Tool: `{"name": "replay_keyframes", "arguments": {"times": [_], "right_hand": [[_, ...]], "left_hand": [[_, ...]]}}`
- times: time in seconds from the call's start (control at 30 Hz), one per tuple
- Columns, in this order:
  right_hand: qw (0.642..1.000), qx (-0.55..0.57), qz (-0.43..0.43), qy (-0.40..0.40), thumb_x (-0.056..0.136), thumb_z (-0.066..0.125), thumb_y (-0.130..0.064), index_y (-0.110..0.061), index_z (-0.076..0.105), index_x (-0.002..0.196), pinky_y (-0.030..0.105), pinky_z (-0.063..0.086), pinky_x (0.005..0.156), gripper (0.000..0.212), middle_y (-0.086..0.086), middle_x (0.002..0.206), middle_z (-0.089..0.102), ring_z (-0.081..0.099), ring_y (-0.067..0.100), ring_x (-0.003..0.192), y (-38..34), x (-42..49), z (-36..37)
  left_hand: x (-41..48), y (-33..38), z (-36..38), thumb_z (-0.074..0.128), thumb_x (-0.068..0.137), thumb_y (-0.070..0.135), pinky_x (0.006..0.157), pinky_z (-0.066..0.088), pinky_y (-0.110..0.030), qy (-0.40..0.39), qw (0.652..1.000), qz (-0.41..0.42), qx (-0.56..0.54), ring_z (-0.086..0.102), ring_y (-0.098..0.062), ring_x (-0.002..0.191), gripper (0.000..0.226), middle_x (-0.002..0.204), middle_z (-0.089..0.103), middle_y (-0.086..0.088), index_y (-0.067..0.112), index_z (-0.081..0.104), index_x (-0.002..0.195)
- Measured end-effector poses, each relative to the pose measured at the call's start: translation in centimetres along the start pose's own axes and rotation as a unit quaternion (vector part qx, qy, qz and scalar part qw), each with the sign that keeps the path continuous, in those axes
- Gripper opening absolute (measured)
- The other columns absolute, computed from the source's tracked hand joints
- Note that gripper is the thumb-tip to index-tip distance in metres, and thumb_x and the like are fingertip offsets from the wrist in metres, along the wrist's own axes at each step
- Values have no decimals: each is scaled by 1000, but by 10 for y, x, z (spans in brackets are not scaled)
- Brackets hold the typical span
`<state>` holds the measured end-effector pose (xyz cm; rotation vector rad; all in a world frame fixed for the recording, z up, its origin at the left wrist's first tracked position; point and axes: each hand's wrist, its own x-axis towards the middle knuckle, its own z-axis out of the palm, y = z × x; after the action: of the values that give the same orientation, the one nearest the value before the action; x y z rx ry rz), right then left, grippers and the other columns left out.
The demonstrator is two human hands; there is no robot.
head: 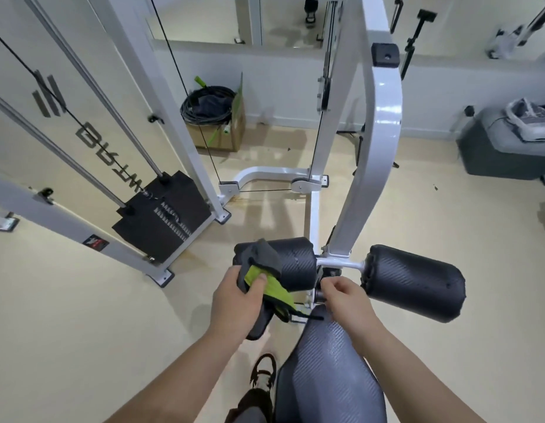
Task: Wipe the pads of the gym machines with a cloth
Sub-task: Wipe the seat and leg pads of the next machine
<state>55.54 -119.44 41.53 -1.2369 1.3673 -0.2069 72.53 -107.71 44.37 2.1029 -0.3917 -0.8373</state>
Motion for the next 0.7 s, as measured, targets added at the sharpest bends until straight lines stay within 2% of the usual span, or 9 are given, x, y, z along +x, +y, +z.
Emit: {"name": "replay_keyframes", "arguments": {"times": [0.1,0.17,0.23,0.3,0.37,0.47,0.57,0.63,0.7], "right_hand": [[999,-28,-27,10,101,54,-33,-20,72,111,27,51,71,24,0,106,74,67,15,93,-3,35,7],[998,-53,-30,5,102,50,-35,-21,62,134,20,50,62,38,2,122,70,67,16,98,-6,61,15],[996,-88,-24,-14,103,45,-34,-23,54,139,17,47,52,39,3,124,66,65,20,94,-5,89,23],[989,-141,-26,-31,104,43,-28,-21,57,127,26,52,65,28,0,112,66,63,22,94,1,111,30],[985,-168,-31,-25,103,47,-28,-23,61,136,34,54,87,36,-1,123,69,64,23,108,11,125,32],[987,-156,-41,5,103,55,-28,-30,59,146,36,51,103,43,-8,137,67,63,20,123,22,135,30],[987,-152,-46,15,101,54,-22,-34,68,134,35,57,89,37,-4,117,77,70,22,101,23,143,33],[987,-155,-39,19,97,50,-11,-31,72,96,31,50,66,30,1,78,73,63,26,72,24,148,33],[988,-152,-17,19,95,47,-4,-19,58,71,31,41,59,31,2,58,55,51,26,61,25,153,31]], "left_hand": [[35,9,-6,66,95,38,70,48,-34,44,983,134,118,59,-12,87,12,95,62,10,32,57,99],[59,6,1,65,95,40,78,49,-34,58,941,223,248,53,-14,102,28,115,55,8,30,59,121],[81,-9,17,61,95,47,92,50,-38,-7,898,243,366,48,-20,119,43,133,51,6,29,56,135],[96,-25,30,53,95,59,104,43,-40,-77,858,219,458,39,-24,131,56,149,42,6,35,46,146],[103,-34,35,46,96,65,105,40,-41,-77,828,225,507,36,-25,132,58,154,37,6,40,39,148],[111,-35,45,40,101,62,103,40,-44,-49,815,245,522,37,-28,130,54,154,38,3,41,36,150],[119,-27,75,41,103,55,102,35,-48,-54,815,253,518,36,-32,130,52,156,37,1,42,33,153],[123,-18,101,45,103,47,101,33,-49,-90,819,283,490,36,-32,130,53,157,36,1,44,31,154],[130,-10,112,47,103,40,101,31,-49,-123,822,298,470,33,-31,131,54,158,32,4,49,29,153]]}}
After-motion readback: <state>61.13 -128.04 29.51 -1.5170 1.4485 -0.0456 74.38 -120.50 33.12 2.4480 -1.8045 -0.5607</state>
